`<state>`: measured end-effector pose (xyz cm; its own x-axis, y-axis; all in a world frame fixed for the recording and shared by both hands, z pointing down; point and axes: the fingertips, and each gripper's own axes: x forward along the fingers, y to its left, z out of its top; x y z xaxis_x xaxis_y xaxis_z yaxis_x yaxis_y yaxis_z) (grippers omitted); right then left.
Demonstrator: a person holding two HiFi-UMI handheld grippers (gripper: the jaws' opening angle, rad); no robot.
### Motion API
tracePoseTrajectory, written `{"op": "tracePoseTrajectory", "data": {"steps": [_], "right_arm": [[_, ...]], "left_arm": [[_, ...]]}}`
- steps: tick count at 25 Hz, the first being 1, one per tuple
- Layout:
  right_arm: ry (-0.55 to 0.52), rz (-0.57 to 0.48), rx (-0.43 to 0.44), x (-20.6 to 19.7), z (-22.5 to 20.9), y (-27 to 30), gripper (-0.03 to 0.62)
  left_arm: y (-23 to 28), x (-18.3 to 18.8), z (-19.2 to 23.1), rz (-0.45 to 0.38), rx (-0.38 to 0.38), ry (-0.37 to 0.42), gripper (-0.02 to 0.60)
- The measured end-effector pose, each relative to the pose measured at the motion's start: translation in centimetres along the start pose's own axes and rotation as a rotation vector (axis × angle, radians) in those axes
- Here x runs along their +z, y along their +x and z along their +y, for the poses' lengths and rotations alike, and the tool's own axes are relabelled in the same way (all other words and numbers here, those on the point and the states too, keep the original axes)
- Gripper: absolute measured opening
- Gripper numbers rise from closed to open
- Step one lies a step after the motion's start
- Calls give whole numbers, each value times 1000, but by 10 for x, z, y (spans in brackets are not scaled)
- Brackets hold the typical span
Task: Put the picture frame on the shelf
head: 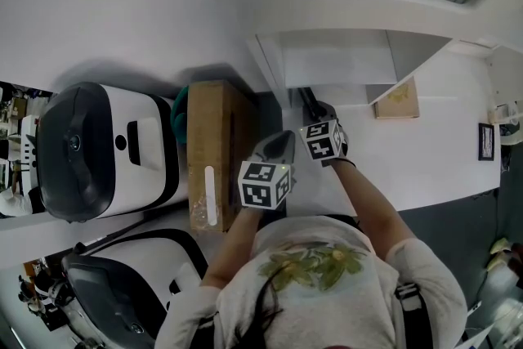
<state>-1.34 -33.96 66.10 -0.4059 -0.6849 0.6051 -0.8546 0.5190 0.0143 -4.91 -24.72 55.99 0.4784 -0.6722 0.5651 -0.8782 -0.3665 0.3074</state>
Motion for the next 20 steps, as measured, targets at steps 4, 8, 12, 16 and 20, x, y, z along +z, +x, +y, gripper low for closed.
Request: {"op": "tracePoseTrajectory", "data": {"steps": [4, 8, 12, 16, 20], "right_arm": [[-13, 4, 14, 3, 0, 7, 35], [-15, -4, 21, 7, -5, 11, 37], [-22, -7, 51, 9, -3, 13, 40], [-55, -7, 91, 10, 5, 15, 85], [-77, -6, 99, 13, 10, 14, 127]], "left_arm": [[4, -1, 1, 11, 1, -3, 23], [10, 0, -1, 17, 1, -1, 23], [12, 0, 0, 22, 2, -4, 23], [15, -2, -1, 27, 1, -5, 23], [16, -4, -1, 30, 3, -12, 23]]}}
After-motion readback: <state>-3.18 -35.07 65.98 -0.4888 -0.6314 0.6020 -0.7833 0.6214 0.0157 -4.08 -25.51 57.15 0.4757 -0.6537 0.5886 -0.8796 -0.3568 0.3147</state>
